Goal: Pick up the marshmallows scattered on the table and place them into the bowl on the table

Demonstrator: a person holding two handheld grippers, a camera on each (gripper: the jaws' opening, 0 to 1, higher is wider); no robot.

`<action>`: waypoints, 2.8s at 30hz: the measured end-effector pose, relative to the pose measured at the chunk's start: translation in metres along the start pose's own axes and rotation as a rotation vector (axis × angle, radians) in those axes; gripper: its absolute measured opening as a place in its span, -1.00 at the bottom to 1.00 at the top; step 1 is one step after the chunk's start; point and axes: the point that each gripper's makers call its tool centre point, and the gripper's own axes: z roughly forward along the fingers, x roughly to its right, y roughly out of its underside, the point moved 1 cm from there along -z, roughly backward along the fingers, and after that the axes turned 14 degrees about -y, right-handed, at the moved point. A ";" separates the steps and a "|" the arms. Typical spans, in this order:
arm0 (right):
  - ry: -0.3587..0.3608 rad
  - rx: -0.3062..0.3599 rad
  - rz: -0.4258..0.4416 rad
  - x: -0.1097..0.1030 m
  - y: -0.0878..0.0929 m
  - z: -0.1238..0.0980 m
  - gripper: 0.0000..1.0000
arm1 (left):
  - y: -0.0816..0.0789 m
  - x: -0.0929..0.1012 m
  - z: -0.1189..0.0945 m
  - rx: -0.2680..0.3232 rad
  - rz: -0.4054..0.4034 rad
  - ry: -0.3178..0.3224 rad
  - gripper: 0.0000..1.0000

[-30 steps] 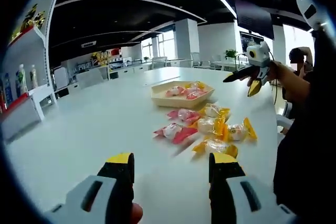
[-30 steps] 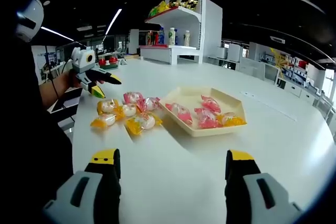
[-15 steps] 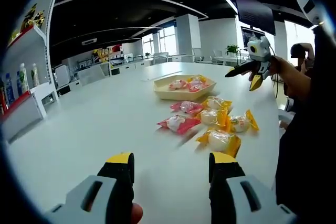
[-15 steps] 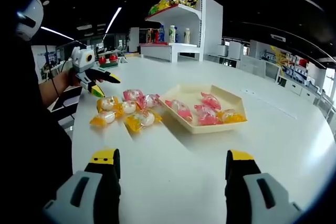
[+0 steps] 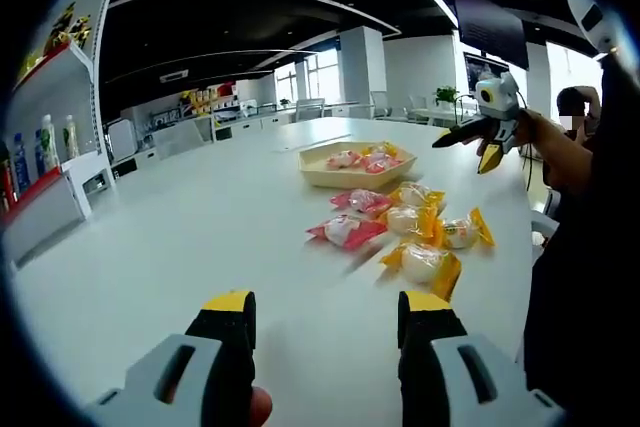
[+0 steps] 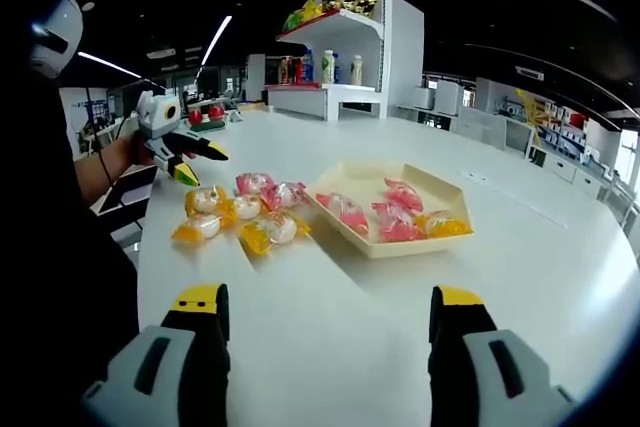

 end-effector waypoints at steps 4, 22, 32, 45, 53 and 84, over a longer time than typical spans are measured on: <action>-0.003 0.006 -0.003 -0.001 -0.001 0.000 0.62 | -0.001 0.003 0.000 0.001 0.004 0.008 0.15; 0.007 -0.002 0.007 -0.001 0.005 -0.003 0.62 | 0.000 0.013 -0.001 0.005 0.012 0.056 0.14; -0.004 -0.004 0.002 -0.004 0.007 -0.001 0.62 | -0.004 0.024 -0.003 0.019 0.024 0.110 0.15; -0.003 0.005 0.002 -0.003 0.006 -0.004 0.62 | -0.018 0.034 -0.003 0.069 -0.021 0.192 0.15; -0.001 -0.008 0.006 -0.002 0.010 -0.005 0.62 | -0.019 0.044 0.001 0.060 0.041 0.232 0.15; -0.002 -0.005 0.017 -0.004 0.013 -0.007 0.61 | -0.008 0.066 0.001 0.047 0.110 0.385 0.15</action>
